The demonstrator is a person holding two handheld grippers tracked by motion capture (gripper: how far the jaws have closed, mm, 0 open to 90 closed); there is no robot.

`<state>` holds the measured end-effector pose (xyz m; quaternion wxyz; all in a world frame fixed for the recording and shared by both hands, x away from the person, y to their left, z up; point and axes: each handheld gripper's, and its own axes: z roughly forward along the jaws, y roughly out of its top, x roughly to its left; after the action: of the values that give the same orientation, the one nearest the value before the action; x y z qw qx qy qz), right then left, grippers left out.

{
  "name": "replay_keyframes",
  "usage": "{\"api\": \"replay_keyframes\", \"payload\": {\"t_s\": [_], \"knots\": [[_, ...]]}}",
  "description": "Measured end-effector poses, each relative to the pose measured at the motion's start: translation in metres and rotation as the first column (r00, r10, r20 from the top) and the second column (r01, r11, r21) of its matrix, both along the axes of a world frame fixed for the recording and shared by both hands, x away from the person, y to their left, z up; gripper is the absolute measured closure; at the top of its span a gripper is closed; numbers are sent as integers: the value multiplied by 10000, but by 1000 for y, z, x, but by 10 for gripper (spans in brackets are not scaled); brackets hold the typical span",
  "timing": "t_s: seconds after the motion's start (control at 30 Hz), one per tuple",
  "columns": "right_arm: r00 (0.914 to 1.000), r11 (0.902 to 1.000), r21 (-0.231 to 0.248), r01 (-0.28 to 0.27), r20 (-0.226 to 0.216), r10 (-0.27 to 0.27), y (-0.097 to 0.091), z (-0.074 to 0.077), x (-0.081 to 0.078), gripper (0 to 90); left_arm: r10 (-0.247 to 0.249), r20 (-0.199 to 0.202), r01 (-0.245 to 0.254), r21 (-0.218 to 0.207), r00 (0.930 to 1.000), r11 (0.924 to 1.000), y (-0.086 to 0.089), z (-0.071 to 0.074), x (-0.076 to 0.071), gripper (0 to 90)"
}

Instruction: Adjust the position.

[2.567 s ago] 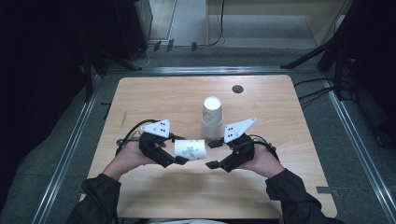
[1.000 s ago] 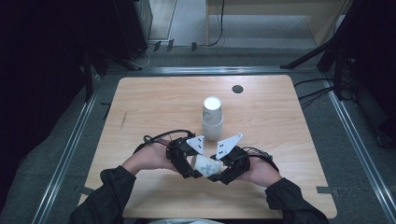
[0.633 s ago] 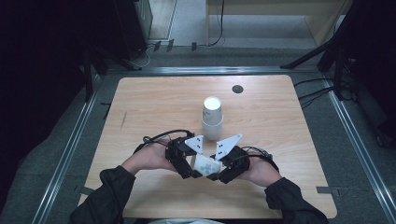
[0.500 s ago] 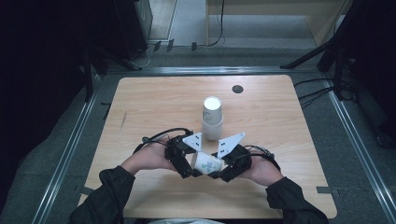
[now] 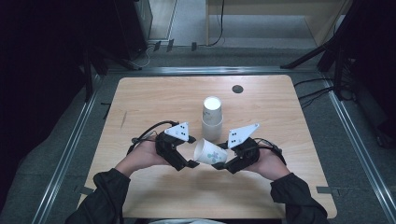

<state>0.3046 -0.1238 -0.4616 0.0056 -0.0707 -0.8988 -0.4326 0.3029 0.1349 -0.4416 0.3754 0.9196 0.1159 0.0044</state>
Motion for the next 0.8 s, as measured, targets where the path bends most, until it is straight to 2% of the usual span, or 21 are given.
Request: {"api": "replay_keyframes", "payload": {"t_s": [0.27, 0.37, 0.4, 0.53, 0.57, 0.6, 0.8], "knots": [[9999, 9986, 521, -118, -116, 124, -2, 7, 7, 346, 381, -313, -392, -342, 9988, 9986, 6, -3, -5, 138], [9994, 9973, 697, -247, -226, 263, -2, 8, 9, 346, 475, -312, -488, -418, 9984, 9979, 7, -3, -6, 146], [9993, 9967, 768, -278, -231, 297, -1, 8, 10, 346, 572, -459, -603, -671, 9973, 9959, 8, -4, -6, 146], [9978, 9945, 937, -464, -437, 507, 3, 8, 12, 347, 675, -624, -740, -1101, 9958, 9912, 9, -3, -7, 146], [9978, 9945, 937, -464, -437, 507, 3, 8, 12, 347, 675, -624, -740, -1101, 9958, 9912, 9, -3, -7, 146], [9966, 9934, 981, -598, -506, 650, 6, 8, 12, 346, 682, -666, -764, -1294, 9954, 9886, 9, -2, -8, 146], [9929, 9904, 1061, -882, -707, 960, 12, 6, 11, 346, 652, -612, -745, -1634, 9960, 9837, 9, 0, -11, 151]]}}
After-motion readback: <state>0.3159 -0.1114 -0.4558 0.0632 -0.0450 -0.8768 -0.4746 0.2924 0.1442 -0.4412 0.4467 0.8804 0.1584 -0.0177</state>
